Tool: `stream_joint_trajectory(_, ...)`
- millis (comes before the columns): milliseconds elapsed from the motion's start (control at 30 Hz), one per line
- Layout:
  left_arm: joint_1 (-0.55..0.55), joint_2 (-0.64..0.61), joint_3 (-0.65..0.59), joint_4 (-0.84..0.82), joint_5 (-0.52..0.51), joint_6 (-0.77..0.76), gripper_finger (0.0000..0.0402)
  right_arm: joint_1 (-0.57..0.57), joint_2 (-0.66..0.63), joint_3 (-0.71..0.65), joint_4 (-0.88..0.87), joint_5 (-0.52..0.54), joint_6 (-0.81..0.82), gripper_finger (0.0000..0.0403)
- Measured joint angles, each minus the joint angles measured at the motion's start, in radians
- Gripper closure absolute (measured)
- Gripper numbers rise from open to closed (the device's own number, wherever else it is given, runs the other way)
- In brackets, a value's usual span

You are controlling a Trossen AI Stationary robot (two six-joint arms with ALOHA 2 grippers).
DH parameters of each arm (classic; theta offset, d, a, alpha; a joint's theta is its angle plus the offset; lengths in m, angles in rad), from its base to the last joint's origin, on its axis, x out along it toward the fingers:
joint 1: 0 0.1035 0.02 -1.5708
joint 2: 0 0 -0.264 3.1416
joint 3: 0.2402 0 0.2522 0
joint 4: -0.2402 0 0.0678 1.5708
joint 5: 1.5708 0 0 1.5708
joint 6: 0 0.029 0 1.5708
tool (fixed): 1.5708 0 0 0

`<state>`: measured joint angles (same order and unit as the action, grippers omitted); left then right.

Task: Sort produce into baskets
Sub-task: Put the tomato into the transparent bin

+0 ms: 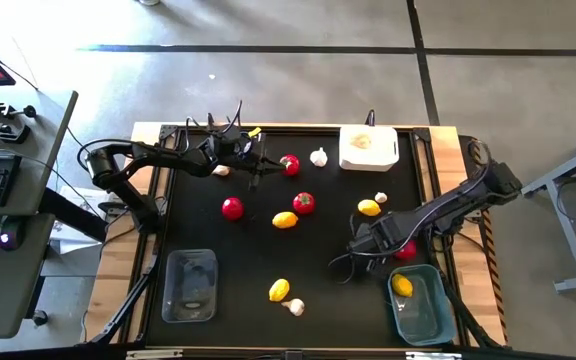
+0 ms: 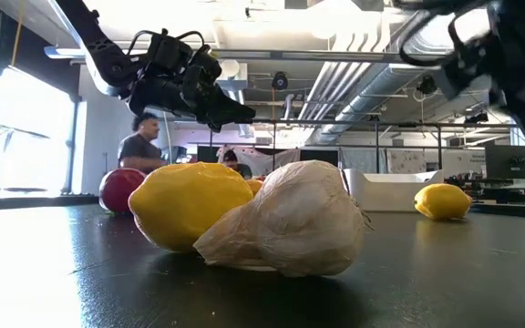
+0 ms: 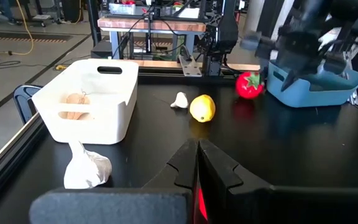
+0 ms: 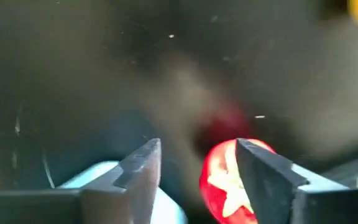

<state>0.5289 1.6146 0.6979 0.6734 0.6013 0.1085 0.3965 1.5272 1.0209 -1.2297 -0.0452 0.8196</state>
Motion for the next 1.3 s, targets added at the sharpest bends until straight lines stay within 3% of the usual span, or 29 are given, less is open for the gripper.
stream_joint_trajectory(100, 0.0, 0.0, 0.0, -0.002, 0.0, 0.0, 0.0401, -0.011, -0.001, 0.038, -0.091, 0.019, -0.011, 0.0148)
stream_joint_trajectory(300, 0.0, 0.0, 0.0, -0.008, 0.0, 0.0, 0.0401, -0.08, -0.001, 0.002, -0.164, -0.063, 0.083, 0.0101)
stream_joint_trajectory(467, 0.0, 0.0, 0.0, -0.013, 0.0, 0.003, 0.0401, -0.148, -0.001, -0.073, -0.16, -0.081, 0.057, 0.0098)
stream_joint_trajectory(700, 0.0, 0.0, 0.0, -0.04, 0.0, 0.026, 0.0401, -0.193, -0.001, -0.165, -0.165, -0.017, -0.073, 0.0098)
stream_joint_trajectory(933, 0.0, 0.0, 0.0, -0.041, -0.004, 0.027, 0.0401, -0.187, -0.001, -0.205, -0.169, -0.113, -0.163, 0.0098)
stream_joint_trajectory(1300, 0.0, 0.0, 0.0, -0.041, -0.004, 0.034, 0.0401, -0.187, -0.001, -0.204, -0.173, -0.134, -0.21, 0.0098)
